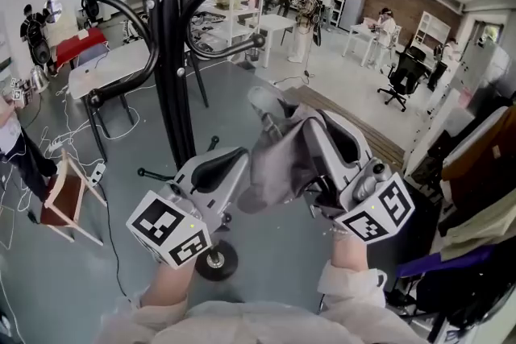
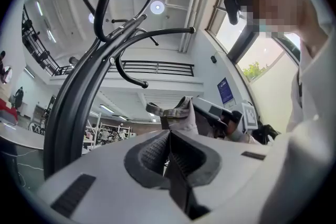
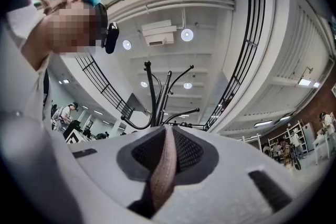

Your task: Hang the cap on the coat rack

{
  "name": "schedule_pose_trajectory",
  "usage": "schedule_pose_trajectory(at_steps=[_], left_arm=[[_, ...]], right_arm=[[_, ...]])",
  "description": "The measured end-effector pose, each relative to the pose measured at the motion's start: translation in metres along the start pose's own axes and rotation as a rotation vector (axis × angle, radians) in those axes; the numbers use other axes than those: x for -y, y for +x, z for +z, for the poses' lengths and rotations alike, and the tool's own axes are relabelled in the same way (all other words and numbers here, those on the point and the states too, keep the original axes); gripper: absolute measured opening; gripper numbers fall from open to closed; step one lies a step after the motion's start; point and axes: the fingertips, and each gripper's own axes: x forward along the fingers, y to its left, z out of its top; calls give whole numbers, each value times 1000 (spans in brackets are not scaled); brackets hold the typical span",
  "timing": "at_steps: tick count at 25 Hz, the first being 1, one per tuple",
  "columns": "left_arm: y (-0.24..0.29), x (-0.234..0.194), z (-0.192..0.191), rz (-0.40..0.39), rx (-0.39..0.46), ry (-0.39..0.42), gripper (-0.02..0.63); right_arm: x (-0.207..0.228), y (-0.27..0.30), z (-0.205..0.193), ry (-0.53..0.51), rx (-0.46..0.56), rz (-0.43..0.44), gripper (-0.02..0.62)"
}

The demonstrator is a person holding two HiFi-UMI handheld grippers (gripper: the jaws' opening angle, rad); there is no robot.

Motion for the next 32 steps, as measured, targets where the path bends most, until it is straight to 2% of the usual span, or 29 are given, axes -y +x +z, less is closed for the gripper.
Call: schedule_pose_trajectory(at_steps=[8, 16, 20, 32], left_arm=[[8, 6, 19, -36, 21, 35, 17], [15, -2, 35, -46, 10, 75, 17], [12, -17, 49, -35, 20, 79, 17], [13, -14, 42, 10, 25, 83, 17]], right_arm=[[8, 13, 36, -90, 56, 5, 35], [16, 37, 57, -86, 108, 1, 35], [15, 58, 61, -88, 122, 12, 35], [32, 54, 48, -36, 143, 5, 35]])
